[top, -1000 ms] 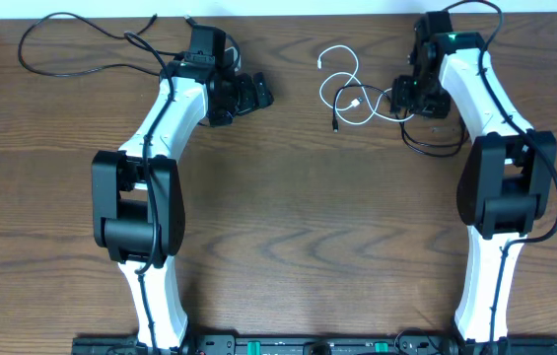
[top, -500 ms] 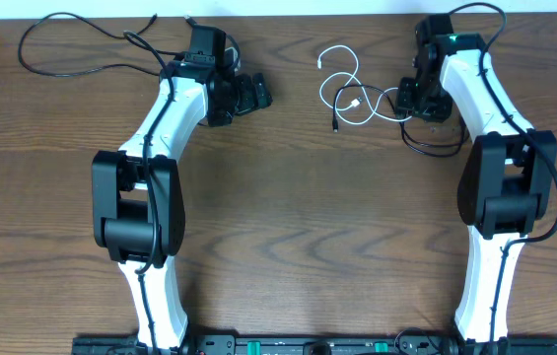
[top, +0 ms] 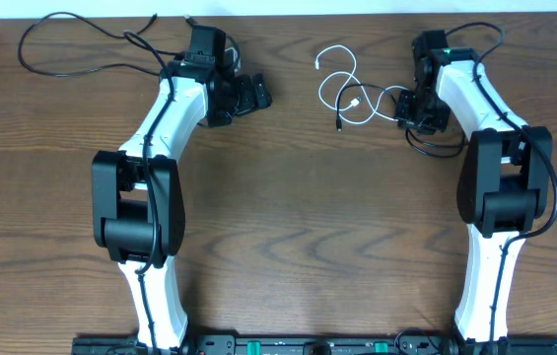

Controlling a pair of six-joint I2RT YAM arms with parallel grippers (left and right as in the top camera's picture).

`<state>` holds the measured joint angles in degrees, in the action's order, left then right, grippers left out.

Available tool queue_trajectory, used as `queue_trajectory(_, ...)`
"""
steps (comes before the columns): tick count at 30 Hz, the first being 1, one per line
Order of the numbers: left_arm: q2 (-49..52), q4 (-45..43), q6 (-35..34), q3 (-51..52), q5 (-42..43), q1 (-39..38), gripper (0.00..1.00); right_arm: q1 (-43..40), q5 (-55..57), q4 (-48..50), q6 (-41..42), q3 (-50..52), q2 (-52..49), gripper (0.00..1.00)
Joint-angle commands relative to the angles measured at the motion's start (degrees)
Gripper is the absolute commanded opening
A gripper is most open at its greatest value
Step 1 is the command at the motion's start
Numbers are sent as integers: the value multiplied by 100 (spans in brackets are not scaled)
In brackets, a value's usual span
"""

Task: Untangle cables

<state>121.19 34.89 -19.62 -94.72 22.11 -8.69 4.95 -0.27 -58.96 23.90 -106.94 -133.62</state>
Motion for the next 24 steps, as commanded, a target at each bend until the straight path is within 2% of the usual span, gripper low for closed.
queue_trajectory(1, 33, 24, 55, -11, -59, 24, 96, 11, -55, -55, 90, -260, -74, 21)
queue_trajectory(4, 33, 24, 52, -11, -59, 24, 96, 2, -55, -227, 90, -592, -55, 11)
queue_trajectory(7, 33, 24, 55, -11, -59, 24, 96, 4, -52, -424, 87, -931, -4, 12)
queue_trajectory(8, 33, 24, 55, -11, -59, 24, 96, 2, -52, -474, 87, -1023, 22, 15)
queue_trajectory(9, 33, 24, 55, -11, -59, 24, 96, 2, -52, -520, 42, -1189, 70, 29)
queue_trajectory(11, 33, 26, 55, -11, -59, 24, 96, -15, -20, -468, 2, -1237, 118, 34)
queue_trajectory(15, 33, 24, 55, -11, -59, 24, 96, -52, 339, -435, 107, -1169, 81, 30)
queue_trajectory(18, 33, 22, 52, -11, -59, 24, 96, -37, 420, -310, 520, -979, -4, 33)
queue_trajectory(24, 33, 24, 55, -11, -59, 24, 97, 20, 393, 402, 811, -273, -66, 33)
